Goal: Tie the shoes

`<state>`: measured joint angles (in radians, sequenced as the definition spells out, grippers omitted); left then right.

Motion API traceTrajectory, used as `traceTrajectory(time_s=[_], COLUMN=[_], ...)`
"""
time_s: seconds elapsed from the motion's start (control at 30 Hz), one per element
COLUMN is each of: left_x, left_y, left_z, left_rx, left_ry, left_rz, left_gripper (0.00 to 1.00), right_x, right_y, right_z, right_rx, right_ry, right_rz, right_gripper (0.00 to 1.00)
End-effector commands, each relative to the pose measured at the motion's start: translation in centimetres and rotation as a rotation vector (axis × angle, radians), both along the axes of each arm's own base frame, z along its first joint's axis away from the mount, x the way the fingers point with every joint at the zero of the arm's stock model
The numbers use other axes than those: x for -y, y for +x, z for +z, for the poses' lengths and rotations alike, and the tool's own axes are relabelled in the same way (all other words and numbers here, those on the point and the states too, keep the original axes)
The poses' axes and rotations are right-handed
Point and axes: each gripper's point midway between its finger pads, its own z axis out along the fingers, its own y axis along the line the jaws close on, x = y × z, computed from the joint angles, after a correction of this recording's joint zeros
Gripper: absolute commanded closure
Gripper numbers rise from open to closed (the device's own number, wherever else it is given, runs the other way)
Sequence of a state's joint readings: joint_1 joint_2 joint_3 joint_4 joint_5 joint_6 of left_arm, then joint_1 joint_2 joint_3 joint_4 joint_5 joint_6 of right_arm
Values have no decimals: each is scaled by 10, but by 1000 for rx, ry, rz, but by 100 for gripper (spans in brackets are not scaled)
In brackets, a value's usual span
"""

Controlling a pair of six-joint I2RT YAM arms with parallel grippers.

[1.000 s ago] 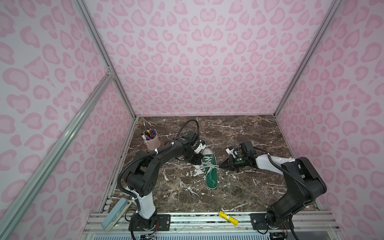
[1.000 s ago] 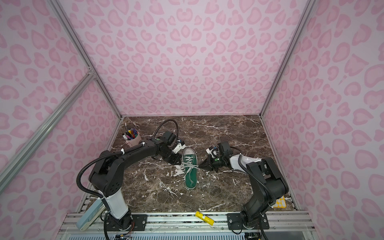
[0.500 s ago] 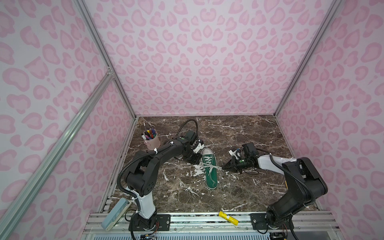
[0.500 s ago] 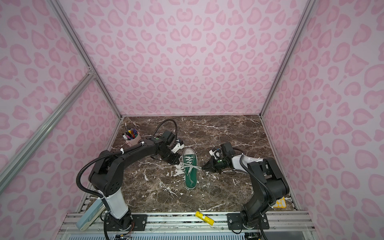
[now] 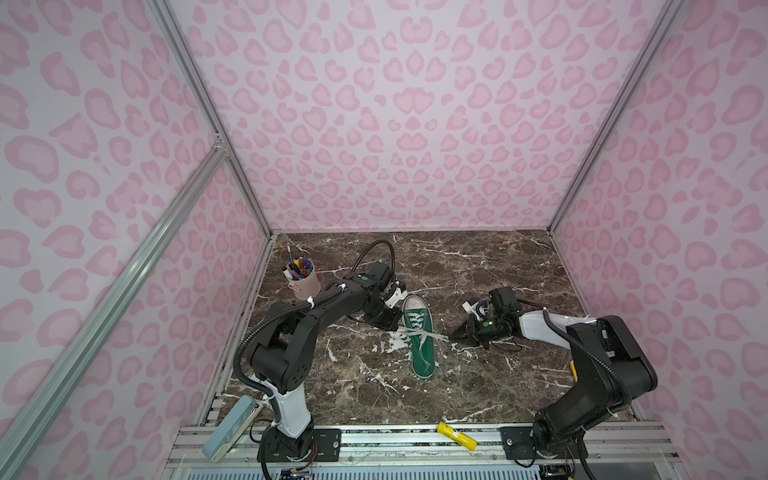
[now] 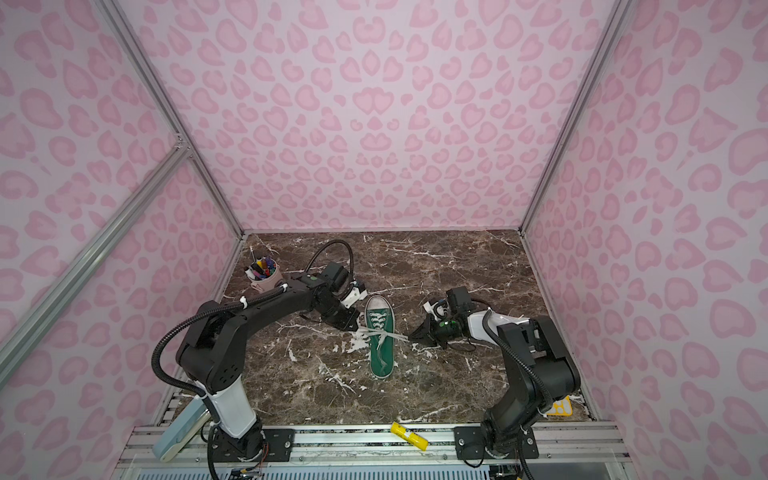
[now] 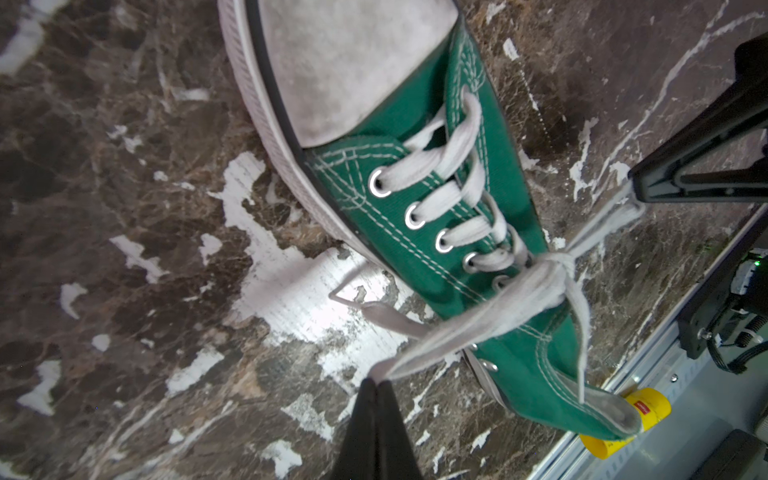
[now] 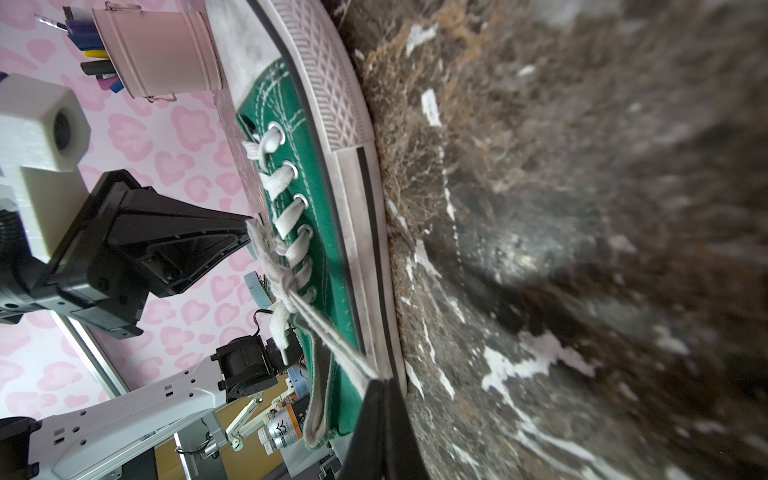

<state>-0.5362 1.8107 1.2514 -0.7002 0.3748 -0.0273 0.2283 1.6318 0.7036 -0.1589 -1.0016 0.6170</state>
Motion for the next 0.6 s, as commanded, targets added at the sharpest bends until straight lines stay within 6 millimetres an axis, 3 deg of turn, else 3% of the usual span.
traceTrajectory(time_s=[0.0,0.33,0.57], left_x=[-6,-6,-10], left_y=[0,0,-2], left_z=[1,-1,-1], left_rx=[11,9,14], left_ry=[23,20,30], left_rz=[13,14,16], left_gripper=[96,96,96], right_x=[6,-7,10], right_y=[1,1,2], right_z=[-6,0,-9], right_rx=[-12,5,-2], right_ry=[-44,-34,-112], right_rz=[-16,2,-13], right_gripper=[100,100,100])
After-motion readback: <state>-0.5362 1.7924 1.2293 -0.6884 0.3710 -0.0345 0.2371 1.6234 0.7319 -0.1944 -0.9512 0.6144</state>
